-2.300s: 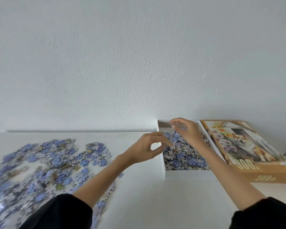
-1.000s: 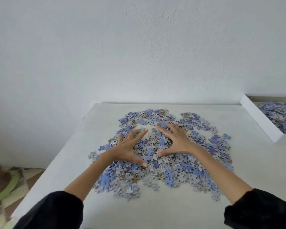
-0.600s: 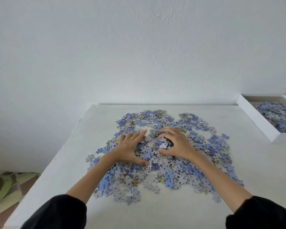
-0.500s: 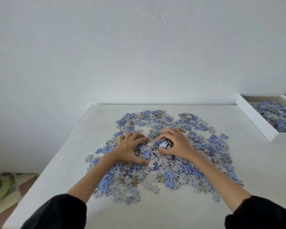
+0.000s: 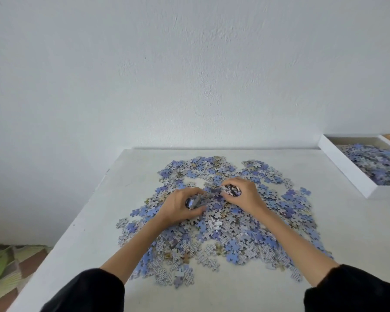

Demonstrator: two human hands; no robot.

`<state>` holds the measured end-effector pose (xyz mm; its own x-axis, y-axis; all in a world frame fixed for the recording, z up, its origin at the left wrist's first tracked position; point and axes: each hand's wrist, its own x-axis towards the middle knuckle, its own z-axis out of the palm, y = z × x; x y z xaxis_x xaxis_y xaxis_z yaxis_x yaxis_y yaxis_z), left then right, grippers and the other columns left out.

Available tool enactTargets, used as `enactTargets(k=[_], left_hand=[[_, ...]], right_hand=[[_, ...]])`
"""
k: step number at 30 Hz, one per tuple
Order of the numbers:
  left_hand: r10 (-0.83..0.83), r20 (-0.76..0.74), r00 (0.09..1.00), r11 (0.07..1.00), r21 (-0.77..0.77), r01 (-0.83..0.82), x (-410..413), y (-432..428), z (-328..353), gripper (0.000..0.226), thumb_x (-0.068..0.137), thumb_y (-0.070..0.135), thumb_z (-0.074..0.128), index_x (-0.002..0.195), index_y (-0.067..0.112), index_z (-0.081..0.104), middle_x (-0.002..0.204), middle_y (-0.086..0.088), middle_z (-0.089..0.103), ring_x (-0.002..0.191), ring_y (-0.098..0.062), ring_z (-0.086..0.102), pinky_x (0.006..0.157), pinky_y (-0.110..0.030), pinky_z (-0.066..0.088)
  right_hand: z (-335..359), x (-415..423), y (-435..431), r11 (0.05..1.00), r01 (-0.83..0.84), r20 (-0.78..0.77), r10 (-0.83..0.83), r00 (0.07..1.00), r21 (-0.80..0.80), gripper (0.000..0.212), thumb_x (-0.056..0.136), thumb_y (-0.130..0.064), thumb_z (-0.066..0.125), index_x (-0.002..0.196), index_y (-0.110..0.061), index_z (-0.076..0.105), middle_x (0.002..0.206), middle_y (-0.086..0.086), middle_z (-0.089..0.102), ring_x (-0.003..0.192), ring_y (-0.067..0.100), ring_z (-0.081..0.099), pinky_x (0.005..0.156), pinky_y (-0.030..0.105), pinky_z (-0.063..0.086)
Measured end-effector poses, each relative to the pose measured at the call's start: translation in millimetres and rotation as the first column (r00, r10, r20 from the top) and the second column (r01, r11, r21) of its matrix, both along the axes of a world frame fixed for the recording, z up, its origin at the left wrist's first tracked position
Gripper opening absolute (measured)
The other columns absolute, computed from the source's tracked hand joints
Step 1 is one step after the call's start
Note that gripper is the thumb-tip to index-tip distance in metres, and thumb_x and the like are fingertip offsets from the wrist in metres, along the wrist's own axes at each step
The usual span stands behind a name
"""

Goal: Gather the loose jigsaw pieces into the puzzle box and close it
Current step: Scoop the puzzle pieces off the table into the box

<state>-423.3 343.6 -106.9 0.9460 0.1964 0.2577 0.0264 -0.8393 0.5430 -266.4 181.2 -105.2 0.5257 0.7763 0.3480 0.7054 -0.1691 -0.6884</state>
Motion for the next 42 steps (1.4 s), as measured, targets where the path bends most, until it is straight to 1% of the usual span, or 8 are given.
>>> enactTargets(k=[3,7,8,14,25,29,32,42], left_hand=[[-0.042,0.022,0.999,0.993,-0.112,0.044,4.7,1.4,3.1,0.047,0.083,0.052,0.053,0.129,0.047,0.042,0.090,-0.002,0.066,0.049,-0.003,0.045,0.054,-0.023,0.044],[-0.088,0.045,0.995,0.968,-0.232,0.097,9.2,-2.8,19.6,0.019,0.088,0.026,0.060,0.107,0.028,0.060,0.113,0.012,0.064,0.098,-0.023,0.043,0.077,-0.029,0.051],[-0.091,0.053,0.994,0.962,-0.253,0.102,9.4,-3.4,22.6,0.016,0.088,0.022,0.061,0.103,0.029,0.061,0.109,0.016,0.064,0.071,0.013,0.044,0.071,-0.027,0.052],[-0.083,0.113,0.990,0.963,-0.245,0.108,17.4,-1.3,25.5,0.041,0.082,0.052,0.058,0.121,0.045,0.050,0.078,-0.018,0.061,0.054,-0.036,0.053,0.056,-0.045,0.047],[-0.112,0.147,0.983,0.956,-0.255,0.147,21.5,-12.7,41.7,0.029,0.080,0.043,0.060,0.104,0.029,0.059,0.093,0.000,0.066,0.045,-0.003,0.049,0.071,-0.053,0.048],[-0.113,0.151,0.982,0.964,-0.223,0.145,30.5,-11.5,49.9,0.027,0.079,0.048,0.061,0.104,0.036,0.059,0.094,-0.004,0.067,0.061,-0.030,0.058,0.073,-0.051,0.047],[-0.119,0.160,0.980,0.960,-0.232,0.154,36.9,-17.3,58.6,0.027,0.079,0.044,0.060,0.102,0.031,0.059,0.094,0.012,0.065,0.060,-0.004,0.056,0.075,-0.040,0.048],[-0.131,0.225,0.966,0.962,-0.208,0.178,104.1,-65.1,81.0,0.022,0.082,0.043,0.061,0.102,0.035,0.058,0.087,-0.013,0.061,0.058,-0.042,0.048,0.062,-0.035,0.037]], right_hand=[[10.8,3.5,-3.3,0.998,-0.055,-0.155,0.053,0.986,-0.013,0.038,0.079,-0.015,0.070,0.113,-0.028,0.061,0.119,-0.013,0.058,0.112,-0.002,0.051,0.103,0.022,0.035],[18.7,4.9,-6.5,0.997,-0.081,-0.194,0.077,0.978,-0.014,0.043,0.080,-0.019,0.068,0.119,-0.034,0.058,0.126,-0.014,0.056,0.120,0.000,0.048,0.103,0.025,0.032],[21.0,4.7,-7.8,0.996,-0.086,-0.187,0.084,0.979,-0.002,0.040,0.080,-0.019,0.068,0.116,-0.035,0.059,0.124,-0.016,0.057,0.118,-0.003,0.049,0.102,0.022,0.032],[35.7,4.2,-16.0,0.994,-0.106,-0.182,0.110,0.977,0.036,0.034,0.080,-0.014,0.069,0.108,-0.033,0.061,0.112,-0.023,0.058,0.104,-0.022,0.047,0.085,-0.006,0.030],[52.2,10.9,-27.7,0.993,-0.107,-0.190,0.115,0.975,0.053,0.029,0.081,-0.015,0.068,0.103,-0.033,0.062,0.110,-0.024,0.058,0.104,-0.022,0.047,0.088,-0.005,0.029],[60.8,18.2,-31.9,0.990,-0.112,-0.186,0.127,0.974,0.087,0.029,0.080,-0.015,0.069,0.101,-0.034,0.063,0.109,-0.023,0.061,0.107,-0.013,0.052,0.093,0.004,0.035],[67.5,29.0,-37.3,0.986,-0.120,-0.183,0.140,0.973,0.115,0.028,0.081,-0.012,0.069,0.102,-0.029,0.064,0.109,-0.017,0.063,0.107,-0.004,0.055,0.097,0.016,0.040],[96.9,85.1,-91.2,0.974,-0.164,-0.215,0.196,0.957,0.159,0.020,0.081,-0.008,0.068,0.100,-0.016,0.066,0.101,-0.006,0.065,0.092,0.002,0.060,0.078,0.013,0.044]])
